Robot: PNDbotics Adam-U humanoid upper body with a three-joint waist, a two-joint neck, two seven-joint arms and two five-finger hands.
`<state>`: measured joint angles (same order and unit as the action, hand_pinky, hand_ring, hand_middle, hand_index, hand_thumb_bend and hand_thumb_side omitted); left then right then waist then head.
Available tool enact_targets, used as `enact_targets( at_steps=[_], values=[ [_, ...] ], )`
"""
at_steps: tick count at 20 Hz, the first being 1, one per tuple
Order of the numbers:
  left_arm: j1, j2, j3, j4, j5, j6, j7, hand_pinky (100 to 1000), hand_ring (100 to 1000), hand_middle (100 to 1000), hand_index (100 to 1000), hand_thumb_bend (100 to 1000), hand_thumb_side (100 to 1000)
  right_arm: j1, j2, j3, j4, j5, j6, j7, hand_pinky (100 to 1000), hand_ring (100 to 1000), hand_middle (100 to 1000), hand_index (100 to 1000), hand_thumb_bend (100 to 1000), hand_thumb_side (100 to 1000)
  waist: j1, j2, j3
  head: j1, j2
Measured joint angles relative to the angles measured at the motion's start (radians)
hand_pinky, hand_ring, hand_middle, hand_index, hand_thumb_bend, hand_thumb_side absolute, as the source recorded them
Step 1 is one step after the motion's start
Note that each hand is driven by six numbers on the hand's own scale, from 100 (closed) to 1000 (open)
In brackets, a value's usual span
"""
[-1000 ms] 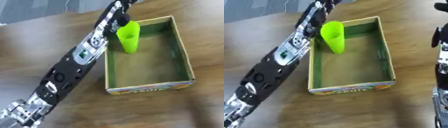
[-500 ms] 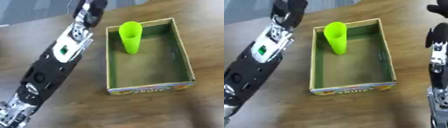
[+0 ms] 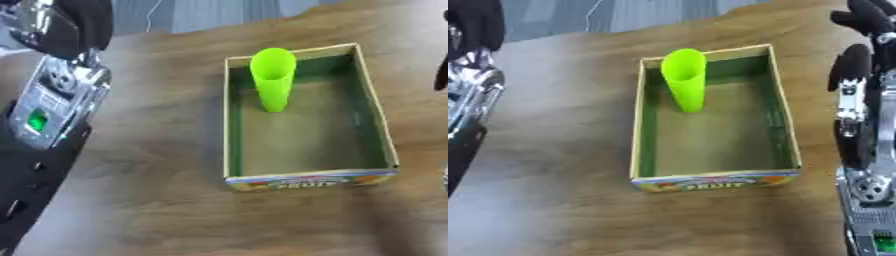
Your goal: Pick up objects on the table and place them in the box.
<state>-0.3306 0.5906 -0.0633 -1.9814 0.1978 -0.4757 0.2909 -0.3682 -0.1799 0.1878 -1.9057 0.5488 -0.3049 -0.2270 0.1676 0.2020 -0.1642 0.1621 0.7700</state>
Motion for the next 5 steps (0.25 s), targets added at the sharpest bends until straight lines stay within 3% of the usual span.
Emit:
enact_targets(
  at_steps=[5],
  values=[
    [0.138, -0.04, 0.004, 0.0, -0.034, -0.03, -0.001, 831, 774, 902, 907, 414, 1000, 0.009, -0.019, -0.01, 0.0, -0.018, 0.004, -0.023, 241, 784, 850, 913, 100, 1000, 0.01, -0.004, 0.061, -0.031, 0.0]
  ],
)
